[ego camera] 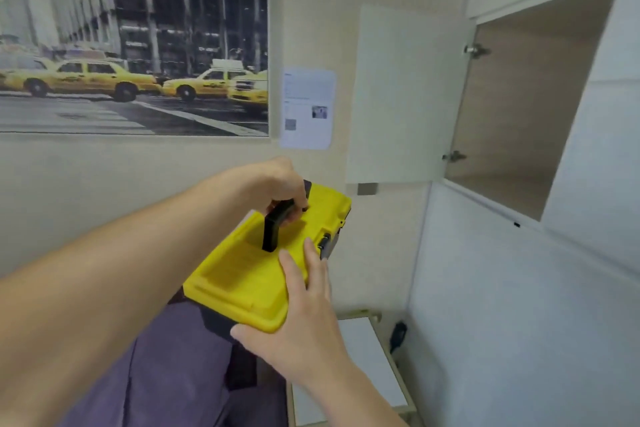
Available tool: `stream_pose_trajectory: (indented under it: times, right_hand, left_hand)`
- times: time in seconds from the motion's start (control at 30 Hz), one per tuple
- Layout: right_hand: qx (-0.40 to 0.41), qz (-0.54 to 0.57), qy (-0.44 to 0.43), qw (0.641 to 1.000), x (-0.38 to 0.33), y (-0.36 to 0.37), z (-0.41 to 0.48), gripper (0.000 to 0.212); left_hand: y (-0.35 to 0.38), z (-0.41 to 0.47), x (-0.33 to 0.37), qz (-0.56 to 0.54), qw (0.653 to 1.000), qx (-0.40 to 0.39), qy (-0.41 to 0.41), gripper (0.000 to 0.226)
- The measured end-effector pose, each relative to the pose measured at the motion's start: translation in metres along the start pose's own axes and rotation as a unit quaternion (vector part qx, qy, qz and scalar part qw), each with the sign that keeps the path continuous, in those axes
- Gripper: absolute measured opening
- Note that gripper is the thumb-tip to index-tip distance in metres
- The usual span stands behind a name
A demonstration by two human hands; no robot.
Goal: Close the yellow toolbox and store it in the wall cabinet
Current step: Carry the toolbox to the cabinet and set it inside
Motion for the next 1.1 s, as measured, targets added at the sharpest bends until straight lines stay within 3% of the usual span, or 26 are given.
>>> stream_pose_trajectory:
  times: [0.27, 0.63, 0.83, 1.1]
  right_hand:
    - [0.073, -0.034, 0.026, 0.996, 0.122, -0.086, 0.05, 0.107]
    - [0.085, -0.081, 0.025, 0.993, 0.279, -0.202, 0.136, 0.103]
    - [0.104, -0.113, 0.043, 0.987, 0.342, -0.237, 0.181, 0.103]
    - [0.152, -0.15, 0.101, 0.972, 0.453, -0.277, 0.265, 0.104]
  left_hand:
    - [0.1, 0.087, 0.116, 0.0, 0.998, -0.042, 0.052, 0.005]
    - [0.217, 0.211, 0.255, 0.001, 0.996, -0.054, 0.069, 0.007]
    - [0.258, 0.267, 0.312, 0.003, 0.991, -0.062, 0.116, 0.01]
    - [0.327, 0.383, 0.394, -0.005, 0.969, -0.137, 0.204, 0.008]
Point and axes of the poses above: each hand's wrist, its own z-axis towards the middle knuckle, its own y-axis out of the palm, x = y × z, the point moved 6 cm from there along z, towards the middle knuckle, and after that the axes turned 1 degree about x, right-handed, at the moved point
